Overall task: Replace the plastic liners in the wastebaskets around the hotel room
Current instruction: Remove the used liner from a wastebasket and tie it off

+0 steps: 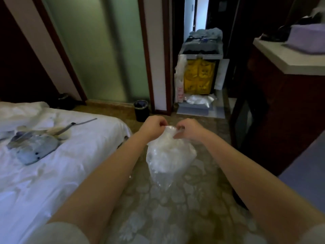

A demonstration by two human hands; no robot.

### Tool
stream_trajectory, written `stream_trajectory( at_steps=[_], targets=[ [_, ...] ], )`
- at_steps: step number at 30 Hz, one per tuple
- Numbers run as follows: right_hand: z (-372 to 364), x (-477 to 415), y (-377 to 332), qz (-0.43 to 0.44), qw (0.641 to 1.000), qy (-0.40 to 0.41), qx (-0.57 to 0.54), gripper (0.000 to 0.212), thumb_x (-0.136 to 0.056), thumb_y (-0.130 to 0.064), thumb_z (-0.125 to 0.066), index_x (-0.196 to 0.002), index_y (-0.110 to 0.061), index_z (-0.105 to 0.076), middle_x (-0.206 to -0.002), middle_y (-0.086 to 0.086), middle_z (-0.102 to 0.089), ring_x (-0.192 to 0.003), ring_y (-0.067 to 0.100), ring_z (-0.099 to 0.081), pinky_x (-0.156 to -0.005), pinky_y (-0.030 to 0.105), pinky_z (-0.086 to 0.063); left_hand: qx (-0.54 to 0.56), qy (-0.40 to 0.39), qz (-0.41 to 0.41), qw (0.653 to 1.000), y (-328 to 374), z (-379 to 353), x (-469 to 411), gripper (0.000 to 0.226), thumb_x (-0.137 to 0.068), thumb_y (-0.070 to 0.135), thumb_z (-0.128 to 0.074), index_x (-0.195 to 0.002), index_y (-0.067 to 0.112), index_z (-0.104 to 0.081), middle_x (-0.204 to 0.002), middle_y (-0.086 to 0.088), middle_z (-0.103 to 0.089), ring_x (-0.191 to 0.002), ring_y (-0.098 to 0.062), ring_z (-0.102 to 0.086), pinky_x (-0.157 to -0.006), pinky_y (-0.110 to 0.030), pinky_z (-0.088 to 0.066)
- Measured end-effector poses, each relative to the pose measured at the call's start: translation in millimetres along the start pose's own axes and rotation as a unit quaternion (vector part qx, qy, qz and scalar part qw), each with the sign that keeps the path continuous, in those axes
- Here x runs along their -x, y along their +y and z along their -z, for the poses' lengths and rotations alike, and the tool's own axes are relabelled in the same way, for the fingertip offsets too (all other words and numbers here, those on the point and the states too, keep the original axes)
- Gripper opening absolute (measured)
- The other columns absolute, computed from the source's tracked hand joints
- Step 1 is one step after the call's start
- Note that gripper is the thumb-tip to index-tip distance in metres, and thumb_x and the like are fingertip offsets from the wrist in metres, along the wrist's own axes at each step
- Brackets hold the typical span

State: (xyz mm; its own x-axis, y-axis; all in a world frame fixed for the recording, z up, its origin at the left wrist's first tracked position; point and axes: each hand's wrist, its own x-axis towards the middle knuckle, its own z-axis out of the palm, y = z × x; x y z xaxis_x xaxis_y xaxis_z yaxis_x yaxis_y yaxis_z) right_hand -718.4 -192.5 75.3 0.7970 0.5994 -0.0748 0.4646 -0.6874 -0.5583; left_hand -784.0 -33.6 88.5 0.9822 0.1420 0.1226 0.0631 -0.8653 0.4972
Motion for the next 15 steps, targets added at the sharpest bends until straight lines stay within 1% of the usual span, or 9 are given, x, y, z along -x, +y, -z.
stream_trajectory(
  at_steps=[3,6,8,11,12,14,15],
  targets=[
    [36,-32,44,-0.026,0.998,0.055,-0.029,0.02,-0.075,-0.031,-0.081,-0.085,-0.028,-0.063,-0.093,-0.002,-0.063,-0.088,0.017,-0.059,-0.073,0.032,-0.049,0.02,0.005,-0.009,1.0,26,-20,-59,0.019,-0.089,0.008,-0.055,-0.102,0.011,-0.069,-0.101,-0.005,-0.066,-0.092,-0.018,-0.059,-0.079,-0.027,-0.047],
    [68,-69,83,-0.032,0.995,0.096,-0.028,0.02,-0.077,-0.031,-0.08,-0.083,-0.023,-0.063,-0.088,-0.002,-0.063,-0.087,0.019,-0.059,-0.069,0.032,-0.046,0.019,-0.003,-0.029,0.999,43,-39,-121,0.024,-0.087,0.013,-0.056,-0.108,0.009,-0.066,-0.108,-0.007,-0.064,-0.099,-0.022,-0.059,-0.083,-0.029,-0.046],
    [86,-97,107,-0.041,0.992,0.113,-0.025,0.019,-0.079,-0.031,-0.078,-0.083,-0.021,-0.062,-0.085,-0.003,-0.061,-0.086,0.019,-0.058,-0.069,0.032,-0.045,0.028,-0.017,-0.039,0.999,48,-53,-167,0.035,-0.086,0.021,-0.062,-0.118,0.01,-0.06,-0.116,-0.008,-0.059,-0.105,-0.022,-0.057,-0.088,-0.031,-0.046],
    [107,-148,139,-0.06,0.99,0.125,-0.016,0.02,-0.079,-0.029,-0.078,-0.081,-0.021,-0.061,-0.082,-0.004,-0.059,-0.086,0.018,-0.058,-0.072,0.033,-0.046,0.031,-0.072,-0.065,0.995,43,-78,-240,0.066,-0.076,0.033,-0.076,-0.133,0.012,-0.048,-0.127,-0.006,-0.049,-0.113,-0.02,-0.052,-0.093,-0.029,-0.043],
    [113,-168,150,-0.067,0.99,0.126,-0.01,0.02,-0.078,-0.029,-0.079,-0.082,-0.02,-0.062,-0.082,-0.005,-0.059,-0.087,0.018,-0.059,-0.074,0.034,-0.047,0.021,-0.09,-0.076,0.993,39,-86,-266,0.073,-0.074,0.034,-0.079,-0.135,0.012,-0.045,-0.129,-0.006,-0.047,-0.115,-0.02,-0.051,-0.095,-0.029,-0.042],
    [128,-212,169,-0.078,0.989,0.125,0.009,0.02,-0.078,-0.029,-0.079,-0.088,-0.017,-0.066,-0.085,-0.005,-0.06,-0.089,0.017,-0.059,-0.074,0.033,-0.047,0.001,-0.109,-0.096,0.989,30,-100,-321,0.076,-0.074,0.031,-0.079,-0.138,0.013,-0.042,-0.132,-0.007,-0.047,-0.118,-0.021,-0.05,-0.097,-0.03,-0.042],
    [136,-236,177,-0.083,0.988,0.126,0.02,0.022,-0.078,-0.028,-0.079,-0.092,-0.016,-0.067,-0.087,-0.004,-0.059,-0.089,0.017,-0.059,-0.074,0.031,-0.046,-0.008,-0.11,-0.109,0.988,24,-104,-349,0.072,-0.075,0.027,-0.078,-0.137,0.013,-0.044,-0.132,-0.007,-0.049,-0.119,-0.022,-0.051,-0.096,-0.031,-0.042]
  ],
)
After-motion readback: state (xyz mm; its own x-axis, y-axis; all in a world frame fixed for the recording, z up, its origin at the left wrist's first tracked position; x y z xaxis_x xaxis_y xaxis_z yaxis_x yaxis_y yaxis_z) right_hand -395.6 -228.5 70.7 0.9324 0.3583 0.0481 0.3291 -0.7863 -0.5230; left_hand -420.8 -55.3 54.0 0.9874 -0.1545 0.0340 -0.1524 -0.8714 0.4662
